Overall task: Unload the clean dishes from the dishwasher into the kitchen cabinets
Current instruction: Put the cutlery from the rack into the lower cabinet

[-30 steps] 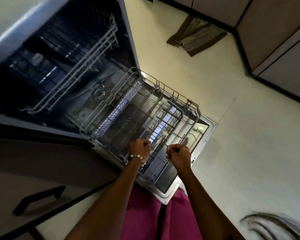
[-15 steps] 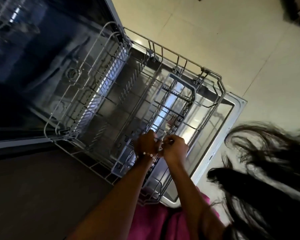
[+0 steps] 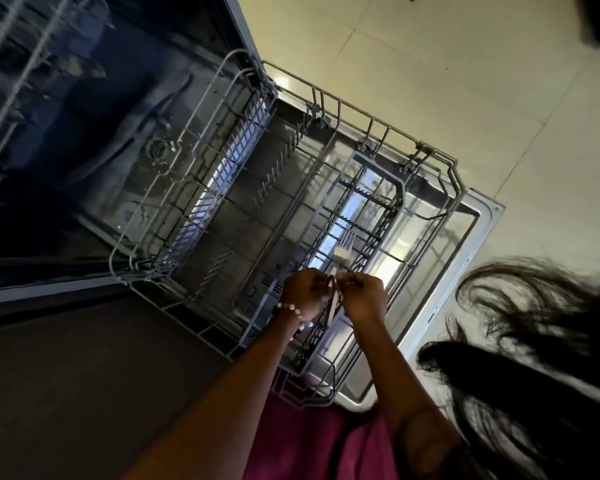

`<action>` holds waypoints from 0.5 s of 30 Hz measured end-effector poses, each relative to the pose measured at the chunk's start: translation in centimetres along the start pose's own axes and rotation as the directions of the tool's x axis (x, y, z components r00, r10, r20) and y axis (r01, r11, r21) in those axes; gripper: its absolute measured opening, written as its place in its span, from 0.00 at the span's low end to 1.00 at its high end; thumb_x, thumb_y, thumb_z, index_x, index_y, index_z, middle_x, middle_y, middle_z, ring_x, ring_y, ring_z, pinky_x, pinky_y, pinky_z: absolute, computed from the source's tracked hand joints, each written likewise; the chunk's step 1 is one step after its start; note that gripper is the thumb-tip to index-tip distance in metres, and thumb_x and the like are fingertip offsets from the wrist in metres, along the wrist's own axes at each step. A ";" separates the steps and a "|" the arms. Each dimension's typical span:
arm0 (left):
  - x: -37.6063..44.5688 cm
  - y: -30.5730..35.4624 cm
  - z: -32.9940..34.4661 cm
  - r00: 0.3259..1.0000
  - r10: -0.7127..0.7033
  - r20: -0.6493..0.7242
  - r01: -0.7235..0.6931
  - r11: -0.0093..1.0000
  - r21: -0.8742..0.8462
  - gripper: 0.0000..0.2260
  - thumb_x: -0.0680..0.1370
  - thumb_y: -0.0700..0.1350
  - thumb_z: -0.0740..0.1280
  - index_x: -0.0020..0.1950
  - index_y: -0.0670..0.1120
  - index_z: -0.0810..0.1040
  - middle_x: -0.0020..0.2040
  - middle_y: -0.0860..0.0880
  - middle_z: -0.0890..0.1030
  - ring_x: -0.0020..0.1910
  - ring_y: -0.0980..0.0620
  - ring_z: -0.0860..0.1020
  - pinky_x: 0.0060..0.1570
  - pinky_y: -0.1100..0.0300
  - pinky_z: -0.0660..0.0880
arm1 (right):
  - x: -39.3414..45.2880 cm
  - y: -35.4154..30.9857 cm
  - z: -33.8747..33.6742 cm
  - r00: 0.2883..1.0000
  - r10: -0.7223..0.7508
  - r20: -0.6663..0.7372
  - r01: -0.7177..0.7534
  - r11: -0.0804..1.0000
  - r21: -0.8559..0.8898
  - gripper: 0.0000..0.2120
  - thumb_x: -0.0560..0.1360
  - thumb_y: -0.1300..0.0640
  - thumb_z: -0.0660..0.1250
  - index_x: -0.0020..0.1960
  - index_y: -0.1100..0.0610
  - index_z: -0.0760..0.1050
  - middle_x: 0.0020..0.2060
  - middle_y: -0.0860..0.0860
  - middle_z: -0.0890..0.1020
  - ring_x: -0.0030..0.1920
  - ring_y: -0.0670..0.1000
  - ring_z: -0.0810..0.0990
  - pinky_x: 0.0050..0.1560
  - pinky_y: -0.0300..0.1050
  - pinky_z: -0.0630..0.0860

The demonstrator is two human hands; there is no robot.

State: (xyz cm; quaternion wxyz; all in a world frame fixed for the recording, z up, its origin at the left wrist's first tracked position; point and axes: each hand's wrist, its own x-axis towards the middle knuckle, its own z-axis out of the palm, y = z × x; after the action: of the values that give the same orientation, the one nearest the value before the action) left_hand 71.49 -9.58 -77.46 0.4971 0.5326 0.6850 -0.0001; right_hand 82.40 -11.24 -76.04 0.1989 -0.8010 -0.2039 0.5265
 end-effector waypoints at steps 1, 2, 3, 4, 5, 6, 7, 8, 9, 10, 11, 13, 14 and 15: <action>-0.4 0.0 -0.6 1.000 -0.011 0.001 0.011 0.998 -0.063 0.05 0.72 0.38 0.71 0.46 0.38 0.80 0.44 0.39 0.83 0.44 0.44 0.80 0.40 0.61 0.74 | -0.3 -0.2 -0.1 1.000 0.016 -0.002 -0.016 1.000 0.015 0.06 0.73 0.61 0.69 0.45 0.54 0.84 0.43 0.52 0.85 0.44 0.52 0.81 0.45 0.48 0.79; -1.1 0.3 -1.2 1.000 -0.022 0.001 0.022 0.993 -0.116 0.05 0.72 0.38 0.71 0.46 0.39 0.80 0.44 0.40 0.83 0.44 0.44 0.80 0.43 0.57 0.75 | -0.7 -0.7 -0.3 0.999 0.045 0.012 -0.046 0.997 0.054 0.06 0.72 0.62 0.69 0.44 0.54 0.83 0.42 0.53 0.85 0.42 0.52 0.81 0.41 0.48 0.79; -1.9 0.9 -1.7 1.000 -0.024 0.012 0.025 0.987 -0.156 0.04 0.72 0.39 0.72 0.44 0.42 0.79 0.42 0.43 0.82 0.42 0.46 0.79 0.44 0.55 0.76 | -1.2 -1.0 -0.4 0.995 0.090 0.042 -0.094 0.990 0.102 0.06 0.71 0.63 0.68 0.44 0.55 0.83 0.40 0.54 0.84 0.38 0.51 0.80 0.35 0.45 0.78; -2.7 1.5 -2.3 1.000 -0.018 0.015 0.021 0.981 -0.191 0.04 0.72 0.40 0.72 0.41 0.45 0.78 0.38 0.46 0.81 0.40 0.48 0.78 0.44 0.53 0.76 | -1.8 -1.7 -0.7 0.990 0.114 0.080 -0.125 0.980 0.158 0.05 0.72 0.65 0.68 0.44 0.59 0.82 0.37 0.55 0.83 0.33 0.50 0.78 0.30 0.41 0.74; -3.5 2.1 -2.8 1.000 -0.015 0.016 0.018 0.971 -0.238 0.06 0.71 0.41 0.72 0.39 0.48 0.77 0.36 0.49 0.79 0.40 0.49 0.77 0.44 0.53 0.76 | -2.4 -2.3 -1.0 0.985 0.128 0.114 -0.150 0.966 0.212 0.04 0.73 0.66 0.67 0.44 0.62 0.81 0.33 0.55 0.80 0.28 0.48 0.75 0.25 0.37 0.70; -4.2 2.6 -3.4 1.000 -0.022 0.013 0.024 0.963 -0.268 0.08 0.71 0.40 0.72 0.38 0.51 0.75 0.36 0.51 0.78 0.40 0.50 0.77 0.44 0.55 0.76 | -3.3 -3.1 -1.5 0.983 0.128 0.131 -0.158 0.955 0.250 0.04 0.74 0.68 0.66 0.44 0.65 0.80 0.29 0.55 0.77 0.24 0.46 0.71 0.23 0.35 0.66; -5.0 3.3 -3.9 0.999 -0.036 0.003 0.036 0.962 -0.271 0.08 0.72 0.39 0.71 0.39 0.52 0.75 0.37 0.52 0.78 0.40 0.52 0.76 0.43 0.60 0.75 | -4.0 -3.9 -1.9 0.984 0.114 0.134 -0.147 0.953 0.265 0.05 0.74 0.68 0.66 0.44 0.65 0.80 0.28 0.55 0.75 0.22 0.46 0.69 0.22 0.35 0.65; -5.7 3.9 -4.4 0.999 -0.050 -0.005 0.047 0.960 -0.278 0.09 0.73 0.37 0.70 0.41 0.50 0.75 0.38 0.51 0.78 0.39 0.53 0.76 0.42 0.63 0.73 | -4.8 -4.6 -2.4 0.987 0.090 0.135 -0.124 0.956 0.267 0.05 0.74 0.68 0.66 0.43 0.65 0.80 0.27 0.55 0.74 0.23 0.47 0.68 0.23 0.35 0.65; -6.9 4.7 -5.0 0.998 -0.064 -0.012 0.057 0.944 -0.326 0.09 0.73 0.34 0.69 0.41 0.48 0.75 0.37 0.50 0.78 0.36 0.55 0.76 0.40 0.65 0.72 | -5.8 -5.2 -2.9 0.988 0.061 0.140 -0.096 0.960 0.262 0.05 0.74 0.68 0.66 0.43 0.64 0.80 0.27 0.54 0.74 0.23 0.48 0.67 0.24 0.37 0.65; -8.1 5.5 -5.7 0.997 -0.078 -0.019 0.064 0.913 -0.402 0.11 0.73 0.30 0.67 0.40 0.46 0.74 0.33 0.50 0.78 0.32 0.58 0.76 0.37 0.66 0.71 | -6.9 -5.9 -3.4 0.988 0.032 0.152 -0.071 0.963 0.260 0.06 0.74 0.67 0.67 0.41 0.63 0.80 0.26 0.53 0.73 0.24 0.48 0.67 0.25 0.38 0.65; -9.6 6.4 -6.4 0.995 -0.091 -0.031 0.065 0.877 -0.476 0.13 0.73 0.27 0.65 0.38 0.45 0.72 0.28 0.52 0.77 0.27 0.62 0.75 0.34 0.67 0.71 | -8.2 -6.5 -4.0 0.988 -0.005 0.154 -0.035 0.967 0.252 0.08 0.74 0.67 0.67 0.38 0.61 0.80 0.24 0.52 0.72 0.24 0.48 0.66 0.26 0.40 0.64; -12.5 8.2 -7.7 0.991 -0.113 -0.074 0.052 0.824 -0.564 0.16 0.73 0.23 0.62 0.35 0.43 0.71 0.19 0.54 0.73 0.20 0.64 0.72 0.26 0.71 0.70 | -10.8 -7.8 -5.1 0.987 -0.081 0.138 0.050 0.976 0.212 0.11 0.73 0.64 0.69 0.32 0.58 0.79 0.23 0.50 0.73 0.25 0.50 0.67 0.28 0.43 0.66; -14.5 8.9 -8.6 0.987 -0.123 -0.106 0.035 0.800 -0.599 0.16 0.73 0.23 0.62 0.34 0.43 0.71 0.18 0.53 0.74 0.20 0.63 0.73 0.26 0.71 0.71 | -12.6 -8.6 -5.9 0.983 -0.130 0.133 0.104 0.977 0.187 0.12 0.73 0.62 0.70 0.30 0.57 0.79 0.23 0.49 0.74 0.26 0.50 0.69 0.30 0.45 0.68; -16.3 9.5 -9.4 0.982 -0.137 -0.131 0.025 0.777 -0.629 0.15 0.73 0.24 0.63 0.34 0.43 0.71 0.21 0.52 0.76 0.23 0.60 0.75 0.29 0.65 0.76 | -14.5 -9.3 -6.6 0.975 -0.175 0.136 0.151 0.973 0.174 0.13 0.72 0.61 0.71 0.29 0.57 0.78 0.23 0.49 0.74 0.27 0.51 0.70 0.31 0.46 0.70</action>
State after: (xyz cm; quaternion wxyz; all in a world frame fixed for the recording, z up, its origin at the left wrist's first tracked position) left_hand 70.98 -12.38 -56.61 0.5847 0.3056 0.7084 0.2508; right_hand 82.18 -11.93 -57.64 0.2902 -0.7207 -0.2400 0.5820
